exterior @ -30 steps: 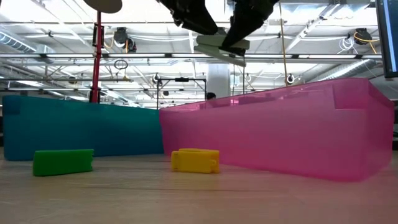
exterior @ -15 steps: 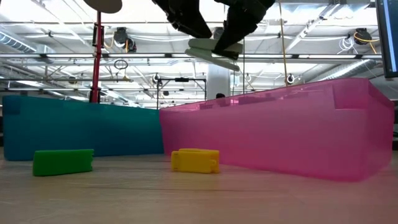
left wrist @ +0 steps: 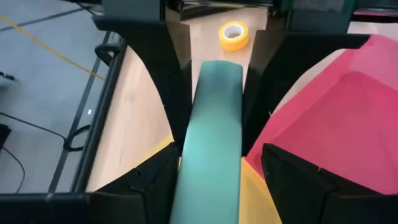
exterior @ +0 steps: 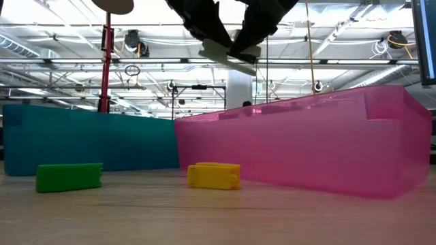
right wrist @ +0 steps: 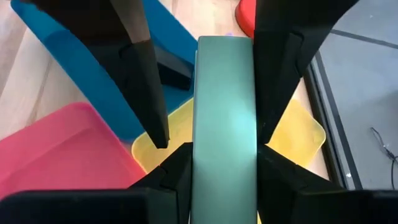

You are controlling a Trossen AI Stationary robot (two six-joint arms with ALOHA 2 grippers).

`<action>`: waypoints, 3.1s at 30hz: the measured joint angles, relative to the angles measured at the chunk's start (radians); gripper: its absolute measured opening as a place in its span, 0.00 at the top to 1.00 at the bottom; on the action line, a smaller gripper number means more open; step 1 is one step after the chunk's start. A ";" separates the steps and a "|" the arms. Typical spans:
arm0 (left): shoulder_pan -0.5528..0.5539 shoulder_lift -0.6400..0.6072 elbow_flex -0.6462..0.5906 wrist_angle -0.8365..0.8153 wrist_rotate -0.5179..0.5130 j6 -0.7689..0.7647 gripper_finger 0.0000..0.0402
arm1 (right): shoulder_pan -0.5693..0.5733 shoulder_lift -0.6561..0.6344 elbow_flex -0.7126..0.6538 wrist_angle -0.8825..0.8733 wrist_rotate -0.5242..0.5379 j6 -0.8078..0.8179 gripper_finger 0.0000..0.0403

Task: Pick and place Stapler, Stapler remover, tape
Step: Put the large light green stapler into the blue bin

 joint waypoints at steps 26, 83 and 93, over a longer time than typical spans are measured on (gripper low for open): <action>0.024 0.013 0.000 -0.066 0.078 -0.139 0.69 | 0.000 0.000 0.001 -0.050 -0.021 0.032 0.65; -0.251 0.030 -0.197 -0.429 -0.231 -1.559 0.69 | -0.054 -0.002 0.002 -0.094 0.130 0.031 0.50; -0.258 0.130 -0.196 -0.394 -0.229 -1.602 0.69 | -0.054 -0.002 0.002 -0.094 0.130 0.025 0.50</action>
